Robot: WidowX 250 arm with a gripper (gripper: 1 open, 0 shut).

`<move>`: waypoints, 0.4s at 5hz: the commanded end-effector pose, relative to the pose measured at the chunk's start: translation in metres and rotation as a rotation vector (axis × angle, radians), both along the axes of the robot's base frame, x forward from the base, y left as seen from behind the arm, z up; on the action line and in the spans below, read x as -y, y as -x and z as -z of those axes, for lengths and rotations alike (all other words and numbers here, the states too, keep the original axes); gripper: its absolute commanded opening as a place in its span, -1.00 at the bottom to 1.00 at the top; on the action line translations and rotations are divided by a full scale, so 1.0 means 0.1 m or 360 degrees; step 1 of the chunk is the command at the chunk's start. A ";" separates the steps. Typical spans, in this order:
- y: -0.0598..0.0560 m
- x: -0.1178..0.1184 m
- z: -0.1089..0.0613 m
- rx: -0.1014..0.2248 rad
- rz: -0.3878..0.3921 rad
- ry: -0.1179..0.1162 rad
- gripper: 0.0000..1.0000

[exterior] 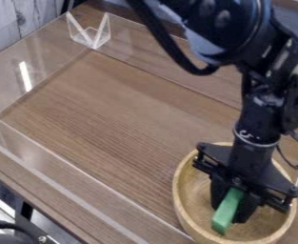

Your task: Put green stick into wooden bowl

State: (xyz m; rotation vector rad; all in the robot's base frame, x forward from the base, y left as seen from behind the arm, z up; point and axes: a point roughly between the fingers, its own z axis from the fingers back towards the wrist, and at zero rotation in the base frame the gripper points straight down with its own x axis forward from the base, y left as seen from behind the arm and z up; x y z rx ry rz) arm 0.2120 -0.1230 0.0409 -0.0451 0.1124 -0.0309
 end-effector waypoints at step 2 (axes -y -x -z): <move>-0.09 -0.08 -0.17 0.0056 -0.0044 0.0048 1.00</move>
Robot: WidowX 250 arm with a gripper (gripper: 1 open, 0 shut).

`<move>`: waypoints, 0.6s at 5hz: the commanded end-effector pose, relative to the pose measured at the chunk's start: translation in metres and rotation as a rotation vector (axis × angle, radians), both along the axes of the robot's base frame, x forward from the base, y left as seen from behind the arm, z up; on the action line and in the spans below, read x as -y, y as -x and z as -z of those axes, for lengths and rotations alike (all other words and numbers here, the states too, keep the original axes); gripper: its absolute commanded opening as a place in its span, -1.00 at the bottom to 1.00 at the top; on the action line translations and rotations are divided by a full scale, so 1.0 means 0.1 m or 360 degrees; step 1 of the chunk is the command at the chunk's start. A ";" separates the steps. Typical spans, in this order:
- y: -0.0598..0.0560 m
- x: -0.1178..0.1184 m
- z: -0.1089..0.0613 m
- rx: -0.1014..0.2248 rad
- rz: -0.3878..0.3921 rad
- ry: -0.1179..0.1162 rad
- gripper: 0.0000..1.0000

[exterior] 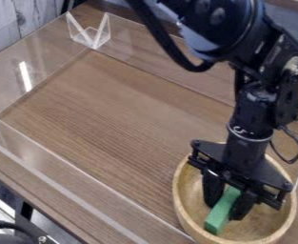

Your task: Put green stick into wooden bowl

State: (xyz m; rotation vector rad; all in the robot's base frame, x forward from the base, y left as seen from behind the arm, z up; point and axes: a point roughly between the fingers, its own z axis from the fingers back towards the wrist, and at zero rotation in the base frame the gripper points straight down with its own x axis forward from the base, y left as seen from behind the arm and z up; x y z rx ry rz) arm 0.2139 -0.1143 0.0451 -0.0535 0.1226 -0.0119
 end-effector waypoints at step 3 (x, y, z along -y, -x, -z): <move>-0.34 -0.09 -0.54 0.0153 -0.0102 0.0010 1.00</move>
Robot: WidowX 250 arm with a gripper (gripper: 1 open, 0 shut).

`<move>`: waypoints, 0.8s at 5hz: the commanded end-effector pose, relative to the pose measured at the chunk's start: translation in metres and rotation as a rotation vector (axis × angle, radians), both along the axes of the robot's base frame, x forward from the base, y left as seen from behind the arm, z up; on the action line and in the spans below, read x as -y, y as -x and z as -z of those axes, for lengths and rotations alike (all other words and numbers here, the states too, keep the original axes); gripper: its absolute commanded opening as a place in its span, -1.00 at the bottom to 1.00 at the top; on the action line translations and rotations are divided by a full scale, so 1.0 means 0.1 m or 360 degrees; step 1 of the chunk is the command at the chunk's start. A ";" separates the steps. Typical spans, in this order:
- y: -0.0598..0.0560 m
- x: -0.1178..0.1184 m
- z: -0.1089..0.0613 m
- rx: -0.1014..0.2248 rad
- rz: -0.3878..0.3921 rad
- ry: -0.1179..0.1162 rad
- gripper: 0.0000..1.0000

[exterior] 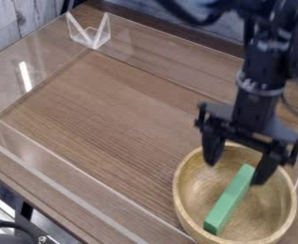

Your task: Put green stick into wooden bowl

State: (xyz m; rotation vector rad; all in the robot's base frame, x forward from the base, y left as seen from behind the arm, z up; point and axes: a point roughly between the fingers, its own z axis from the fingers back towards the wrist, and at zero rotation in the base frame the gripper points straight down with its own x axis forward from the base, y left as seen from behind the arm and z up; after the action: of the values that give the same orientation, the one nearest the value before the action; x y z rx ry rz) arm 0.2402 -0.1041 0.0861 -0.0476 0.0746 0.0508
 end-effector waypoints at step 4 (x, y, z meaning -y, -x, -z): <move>-0.10 -0.08 -0.21 0.0165 0.0000 0.0026 1.00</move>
State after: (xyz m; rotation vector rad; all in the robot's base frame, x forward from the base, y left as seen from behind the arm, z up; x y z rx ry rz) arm 0.2462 -0.0955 0.0949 -0.0532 0.0193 0.0536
